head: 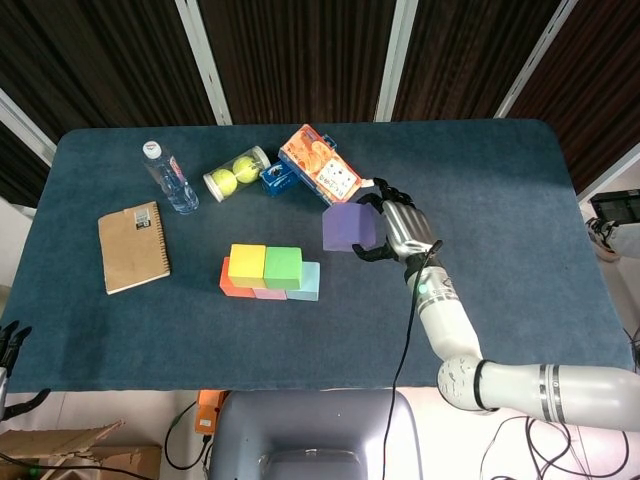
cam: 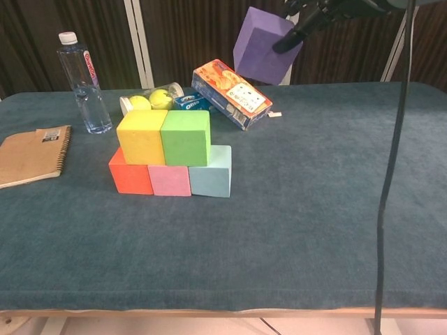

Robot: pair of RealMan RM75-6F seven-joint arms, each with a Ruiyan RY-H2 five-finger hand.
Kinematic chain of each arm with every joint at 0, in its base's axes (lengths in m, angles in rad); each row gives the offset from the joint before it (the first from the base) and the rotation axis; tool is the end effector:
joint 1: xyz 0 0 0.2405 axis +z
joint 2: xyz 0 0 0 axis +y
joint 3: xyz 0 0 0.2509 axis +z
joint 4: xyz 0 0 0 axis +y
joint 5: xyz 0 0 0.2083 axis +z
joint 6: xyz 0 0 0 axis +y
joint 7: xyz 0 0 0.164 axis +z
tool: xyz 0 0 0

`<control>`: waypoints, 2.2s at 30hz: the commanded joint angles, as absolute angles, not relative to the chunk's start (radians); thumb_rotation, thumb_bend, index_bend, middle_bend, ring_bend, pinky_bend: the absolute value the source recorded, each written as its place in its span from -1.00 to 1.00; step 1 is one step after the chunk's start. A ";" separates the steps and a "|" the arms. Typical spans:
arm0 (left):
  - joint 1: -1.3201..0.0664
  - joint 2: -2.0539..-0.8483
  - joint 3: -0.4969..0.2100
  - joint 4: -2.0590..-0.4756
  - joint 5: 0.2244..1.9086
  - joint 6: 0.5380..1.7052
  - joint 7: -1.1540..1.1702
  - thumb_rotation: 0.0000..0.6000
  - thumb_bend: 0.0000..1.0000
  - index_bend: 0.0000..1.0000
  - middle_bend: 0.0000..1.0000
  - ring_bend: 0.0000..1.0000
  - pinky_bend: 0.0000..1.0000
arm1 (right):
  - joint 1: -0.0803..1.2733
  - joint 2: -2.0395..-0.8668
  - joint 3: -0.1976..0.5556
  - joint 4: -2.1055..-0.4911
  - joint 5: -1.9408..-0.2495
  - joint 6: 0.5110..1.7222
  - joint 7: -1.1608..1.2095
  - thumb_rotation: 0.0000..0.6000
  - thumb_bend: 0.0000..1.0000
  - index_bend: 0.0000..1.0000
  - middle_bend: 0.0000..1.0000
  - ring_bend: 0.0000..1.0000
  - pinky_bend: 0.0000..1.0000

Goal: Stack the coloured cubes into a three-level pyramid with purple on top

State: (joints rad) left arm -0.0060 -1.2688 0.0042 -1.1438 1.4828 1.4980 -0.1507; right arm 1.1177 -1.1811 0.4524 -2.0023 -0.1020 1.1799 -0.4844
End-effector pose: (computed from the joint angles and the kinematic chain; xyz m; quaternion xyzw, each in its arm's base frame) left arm -0.3962 0.1645 0.1598 -0.6019 -0.3710 -0.3032 0.6389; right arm -0.0224 -0.3863 0.0940 0.5824 -0.5634 0.4017 0.4267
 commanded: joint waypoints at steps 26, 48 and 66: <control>0.015 -1.333 -0.020 -0.972 1.459 1.489 -0.286 0.80 -0.96 -0.72 -0.88 -1.00 -0.87 | 1.422 -1.554 0.647 -1.754 0.211 1.396 -0.744 0.98 -0.53 0.13 -1.00 -1.00 -1.00; 0.016 -1.350 -0.026 -0.943 1.463 1.495 -0.285 0.81 -0.95 -0.72 -0.88 -1.00 -0.87 | 1.444 -1.606 0.670 -1.708 0.232 1.394 -0.855 0.98 -0.53 0.10 -1.00 -1.00 -1.00; 0.039 -1.369 -0.027 -0.883 1.462 1.513 -0.336 0.81 -0.96 -0.72 -0.88 -1.00 -0.87 | 1.452 -1.683 0.691 -1.643 0.205 1.392 -0.886 0.97 -0.53 -0.15 -1.00 -1.00 -1.00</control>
State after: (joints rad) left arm 0.0385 -1.3692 -0.0270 -0.8831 1.4616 1.5126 -0.3354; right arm 1.4529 -1.6822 0.6901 -1.6434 0.2054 1.3926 -0.8850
